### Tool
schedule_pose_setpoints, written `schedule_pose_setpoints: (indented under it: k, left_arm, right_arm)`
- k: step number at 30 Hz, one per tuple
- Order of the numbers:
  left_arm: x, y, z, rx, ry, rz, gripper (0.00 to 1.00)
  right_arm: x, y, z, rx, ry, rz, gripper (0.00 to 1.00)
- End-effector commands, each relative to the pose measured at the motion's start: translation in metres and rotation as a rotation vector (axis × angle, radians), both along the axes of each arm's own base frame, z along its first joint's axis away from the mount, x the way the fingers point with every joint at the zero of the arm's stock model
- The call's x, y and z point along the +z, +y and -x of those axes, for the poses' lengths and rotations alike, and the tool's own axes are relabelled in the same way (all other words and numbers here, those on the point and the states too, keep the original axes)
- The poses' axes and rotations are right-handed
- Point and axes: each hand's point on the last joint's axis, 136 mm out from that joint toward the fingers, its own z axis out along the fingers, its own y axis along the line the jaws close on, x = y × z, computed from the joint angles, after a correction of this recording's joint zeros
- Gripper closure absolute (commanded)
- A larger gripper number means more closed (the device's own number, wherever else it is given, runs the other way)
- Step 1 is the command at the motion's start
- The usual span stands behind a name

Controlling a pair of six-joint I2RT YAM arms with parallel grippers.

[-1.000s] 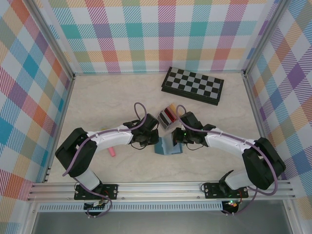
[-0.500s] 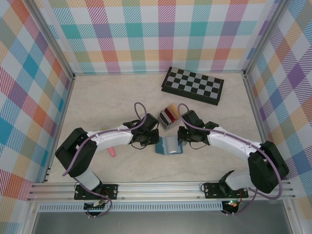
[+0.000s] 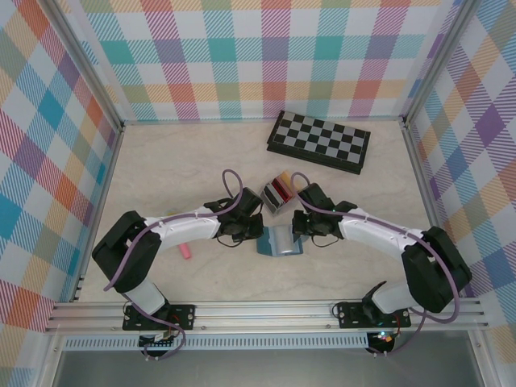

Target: Put the credit cards into the card holder

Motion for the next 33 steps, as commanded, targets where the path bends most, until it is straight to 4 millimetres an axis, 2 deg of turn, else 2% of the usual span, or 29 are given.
schedule_pose_setpoints:
  k: [1,10,14,21,24,26,33]
  left_arm:
    - [-0.009,0.005,0.002,0.011,0.032,-0.014,1.00]
    - [-0.010,0.003,0.002,0.007,0.035,-0.013,1.00]
    - [-0.011,0.004,0.002,0.010,0.038,-0.015,1.00]
    - [-0.013,0.004,0.003,0.010,0.042,-0.014,1.00]
    - [-0.015,0.005,0.005,0.014,0.050,-0.016,1.00]
    - [-0.012,-0.001,0.000,0.020,0.027,0.015,1.00]
    - [-0.012,0.003,-0.001,0.047,0.016,0.021,1.00]
  right_arm:
    - [-0.011,-0.002,0.004,0.009,0.014,0.015,0.91]
    - [-0.016,0.005,0.007,0.065,0.031,0.015,0.91]
    - [-0.012,0.016,0.010,0.080,0.032,-0.048,0.91]
    - [0.018,0.037,0.007,0.108,-0.004,-0.174,0.90]
    - [0.024,0.050,0.008,0.130,0.004,-0.223,0.90]
    - [0.021,0.057,0.009,0.138,0.021,-0.241,0.90]
    - [0.006,0.072,0.013,0.135,0.060,-0.276,0.90]
